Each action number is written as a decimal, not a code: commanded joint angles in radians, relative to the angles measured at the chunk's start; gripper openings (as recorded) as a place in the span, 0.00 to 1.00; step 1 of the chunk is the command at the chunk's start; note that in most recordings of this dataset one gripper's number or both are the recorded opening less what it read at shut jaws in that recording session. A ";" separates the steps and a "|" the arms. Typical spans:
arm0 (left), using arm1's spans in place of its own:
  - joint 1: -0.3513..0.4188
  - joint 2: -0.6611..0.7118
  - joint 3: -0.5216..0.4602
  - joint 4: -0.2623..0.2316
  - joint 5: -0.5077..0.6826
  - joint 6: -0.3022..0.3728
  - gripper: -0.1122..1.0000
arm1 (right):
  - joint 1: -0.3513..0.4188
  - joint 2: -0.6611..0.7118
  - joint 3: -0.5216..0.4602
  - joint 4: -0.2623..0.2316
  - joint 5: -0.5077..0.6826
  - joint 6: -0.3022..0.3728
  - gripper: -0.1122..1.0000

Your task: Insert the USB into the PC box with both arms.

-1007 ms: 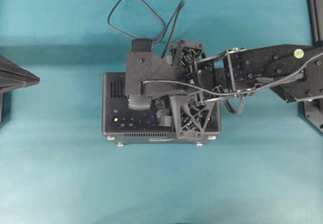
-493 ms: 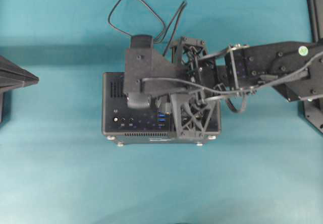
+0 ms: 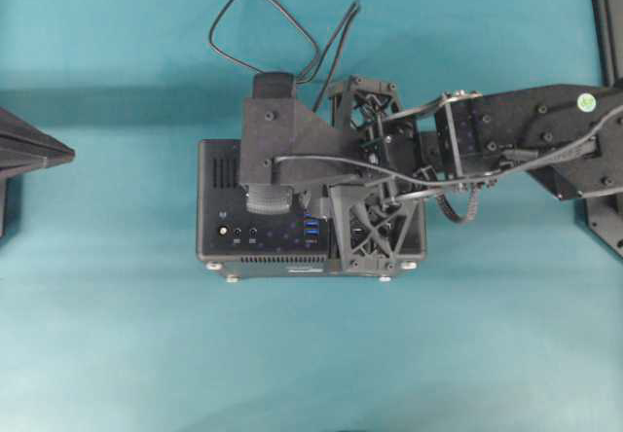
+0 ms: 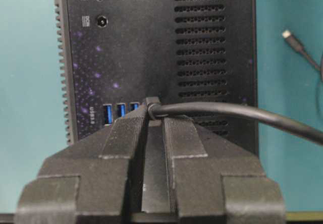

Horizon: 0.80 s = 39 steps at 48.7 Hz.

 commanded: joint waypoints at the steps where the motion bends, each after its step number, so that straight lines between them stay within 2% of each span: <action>1: 0.000 0.006 -0.012 0.002 -0.005 -0.002 0.10 | 0.018 -0.014 0.000 0.002 -0.005 0.023 0.18; 16: -0.002 0.008 -0.012 0.002 -0.005 -0.002 0.10 | 0.043 -0.012 0.002 0.009 0.003 0.038 0.18; 39: -0.002 0.006 -0.012 0.002 -0.005 -0.023 0.10 | 0.006 -0.009 0.038 -0.003 -0.009 0.038 0.18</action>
